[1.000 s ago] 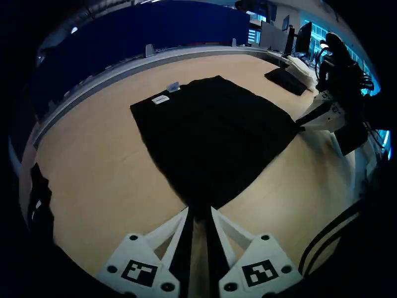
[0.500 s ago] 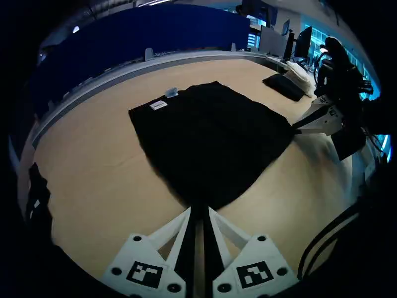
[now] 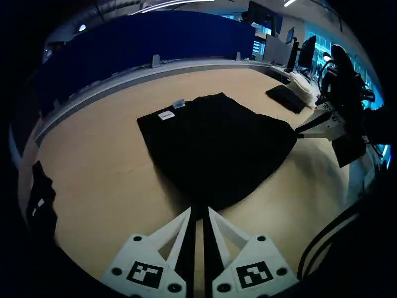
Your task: Fold towel
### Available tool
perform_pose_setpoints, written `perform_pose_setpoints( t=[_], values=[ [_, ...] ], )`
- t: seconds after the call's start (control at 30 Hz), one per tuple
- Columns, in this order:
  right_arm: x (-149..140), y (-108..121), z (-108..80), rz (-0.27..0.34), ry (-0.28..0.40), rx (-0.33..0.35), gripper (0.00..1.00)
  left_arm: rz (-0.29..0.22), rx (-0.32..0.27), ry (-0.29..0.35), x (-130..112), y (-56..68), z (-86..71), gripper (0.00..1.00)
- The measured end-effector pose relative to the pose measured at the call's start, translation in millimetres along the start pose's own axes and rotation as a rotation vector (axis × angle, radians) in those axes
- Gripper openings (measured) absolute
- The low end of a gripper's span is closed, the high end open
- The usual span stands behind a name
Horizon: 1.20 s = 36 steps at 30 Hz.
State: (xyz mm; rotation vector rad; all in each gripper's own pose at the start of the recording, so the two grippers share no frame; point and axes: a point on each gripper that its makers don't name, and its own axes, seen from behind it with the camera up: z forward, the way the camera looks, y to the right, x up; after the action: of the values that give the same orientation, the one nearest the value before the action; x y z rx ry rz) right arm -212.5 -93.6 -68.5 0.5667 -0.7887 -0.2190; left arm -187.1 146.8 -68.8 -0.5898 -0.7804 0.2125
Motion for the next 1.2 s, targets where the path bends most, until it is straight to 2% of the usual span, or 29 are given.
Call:
perform_pose_setpoints(
  t=[0.4,0.87,1.0,1.2],
  values=[
    [23.9,-6.7,-29.0,0.0,0.031,0.007,0.11,-0.036,0.0,0.03,21.5,3.6,-32.6,0.09],
    [31.6,-21.7,-78.1,0.023,0.032,0.014,0.11,-0.094,-0.016,0.035,30.7,23.0,-78.7,0.09],
    [29.9,-23.3,-83.4,0.029,0.028,0.013,0.11,-0.106,-0.018,0.038,32.8,24.6,-85.4,0.09],
    [34.4,-22.0,-83.0,0.03,0.03,0.013,0.11,-0.104,-0.013,0.047,38.5,20.9,-84.5,0.09]
  ],
)
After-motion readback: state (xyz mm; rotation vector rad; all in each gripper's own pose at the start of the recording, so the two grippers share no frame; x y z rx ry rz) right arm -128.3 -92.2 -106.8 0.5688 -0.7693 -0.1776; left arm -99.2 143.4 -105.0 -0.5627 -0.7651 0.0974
